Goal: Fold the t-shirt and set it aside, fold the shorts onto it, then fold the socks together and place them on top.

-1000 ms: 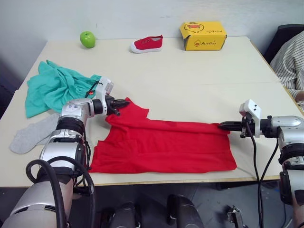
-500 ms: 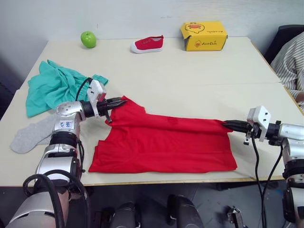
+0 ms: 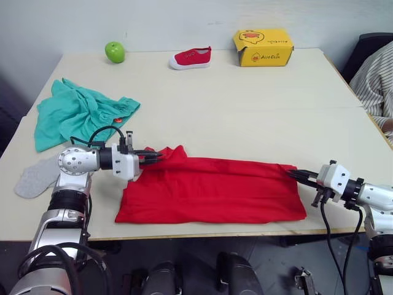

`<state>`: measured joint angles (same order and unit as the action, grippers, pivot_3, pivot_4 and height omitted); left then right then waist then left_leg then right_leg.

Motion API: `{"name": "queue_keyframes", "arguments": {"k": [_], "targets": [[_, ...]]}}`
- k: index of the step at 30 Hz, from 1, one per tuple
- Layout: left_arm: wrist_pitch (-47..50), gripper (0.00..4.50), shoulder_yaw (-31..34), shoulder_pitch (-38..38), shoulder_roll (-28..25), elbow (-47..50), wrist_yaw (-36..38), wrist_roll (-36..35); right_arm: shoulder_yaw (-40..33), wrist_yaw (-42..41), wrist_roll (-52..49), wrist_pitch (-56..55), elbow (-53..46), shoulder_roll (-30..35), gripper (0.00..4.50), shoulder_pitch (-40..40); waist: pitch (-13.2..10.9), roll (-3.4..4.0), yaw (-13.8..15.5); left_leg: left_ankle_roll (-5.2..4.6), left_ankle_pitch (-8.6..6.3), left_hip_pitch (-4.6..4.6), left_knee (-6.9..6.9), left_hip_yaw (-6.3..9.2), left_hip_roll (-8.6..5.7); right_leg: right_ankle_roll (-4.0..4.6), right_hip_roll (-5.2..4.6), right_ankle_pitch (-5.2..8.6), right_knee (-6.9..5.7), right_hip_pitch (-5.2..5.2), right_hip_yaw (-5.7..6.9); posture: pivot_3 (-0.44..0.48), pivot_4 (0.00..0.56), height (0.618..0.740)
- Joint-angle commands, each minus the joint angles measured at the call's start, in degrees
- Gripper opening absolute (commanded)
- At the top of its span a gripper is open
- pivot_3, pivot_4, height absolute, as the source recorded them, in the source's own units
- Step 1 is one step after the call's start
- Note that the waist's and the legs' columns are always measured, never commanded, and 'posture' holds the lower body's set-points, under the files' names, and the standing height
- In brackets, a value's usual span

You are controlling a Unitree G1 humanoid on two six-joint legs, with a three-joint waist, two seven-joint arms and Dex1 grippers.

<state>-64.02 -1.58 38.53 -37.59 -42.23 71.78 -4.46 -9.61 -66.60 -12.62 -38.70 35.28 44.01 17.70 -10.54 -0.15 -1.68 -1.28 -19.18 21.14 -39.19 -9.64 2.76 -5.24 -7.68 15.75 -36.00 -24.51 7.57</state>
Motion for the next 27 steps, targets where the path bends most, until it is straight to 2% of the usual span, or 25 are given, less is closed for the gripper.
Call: {"name": "queue_keyframes", "arguments": {"k": [1,5,12,20,23,25,27], "targets": [[-6.0,0.0,-2.5,-1.6,-2.4,1.3,-0.5,-1.7,-0.9,1.4,-0.5,-2.4,-2.2,0.4,0.02,-1.5,0.0,0.0,0.0,0.0,0.0,0.01,0.0,0.0,0.01,0.0,0.02,0.0,0.01,0.0,0.0,0.0,0.15,0.74],[-10.3,0.0,-4.5,-2.4,-4.6,-1.3,-2.9,-0.1,-0.2,3.1,1.5,-6.6,-0.9,1.0,0.02,-2.1,0.0,0.0,0.0,-0.04,-0.02,0.01,-0.02,-0.01,0.01,-0.02,0.0,-0.01,0.01,0.0,0.0,0.0,0.15,0.74],[-14.2,0.0,-5.3,-1.2,-6.2,-5.9,-10.7,7.1,1.3,4.3,4.1,-11.0,2.1,1.6,0.02,-2.1,0.0,0.0,0.0,-0.12,-0.06,0.02,-0.02,-0.03,0.0,-0.04,-0.01,-0.02,0.03,0.01,0.0,0.0,0.15,0.74],[-18.2,0.0,-7.1,-0.8,-8.6,-6.0,-17.9,13.7,2.4,6.4,6.0,-16.5,3.4,3.2,0.02,-3.2,0.0,0.0,0.0,-0.12,-0.07,0.0,-0.01,-0.06,0.02,-0.05,-0.01,-0.02,0.03,0.0,-0.02,0.0,0.15,0.74],[-17.8,0.0,-8.2,-0.7,-9.4,-6.2,-20.0,14.7,2.8,6.1,5.4,-15.6,3.0,3.8,0.02,-3.9,0.0,0.0,0.0,-0.12,-0.07,0.01,-0.01,-0.07,0.02,-0.05,-0.01,-0.02,0.03,0.0,-0.02,0.0,0.15,0.74],[-17.6,0.0,-8.9,-0.8,-10.2,-6.6,-21.3,14.5,2.7,4.0,1.6,-11.1,0.6,3.8,0.02,-5.2,0.0,0.0,0.1,-0.13,-0.07,0.01,-0.01,-0.06,0.03,-0.05,-0.01,-0.02,0.04,0.01,-0.02,0.0,0.15,0.74],[-16.6,0.0,-9.8,-1.4,-11.0,-6.3,-21.8,12.4,2.6,2.9,-0.2,-9.2,-1.5,4.1,0.02,-6.2,0.0,0.0,0.1,-0.13,-0.08,0.01,-0.01,-0.05,0.04,-0.04,-0.01,-0.02,0.03,0.01,-0.01,0.0,0.15,0.74]]}}
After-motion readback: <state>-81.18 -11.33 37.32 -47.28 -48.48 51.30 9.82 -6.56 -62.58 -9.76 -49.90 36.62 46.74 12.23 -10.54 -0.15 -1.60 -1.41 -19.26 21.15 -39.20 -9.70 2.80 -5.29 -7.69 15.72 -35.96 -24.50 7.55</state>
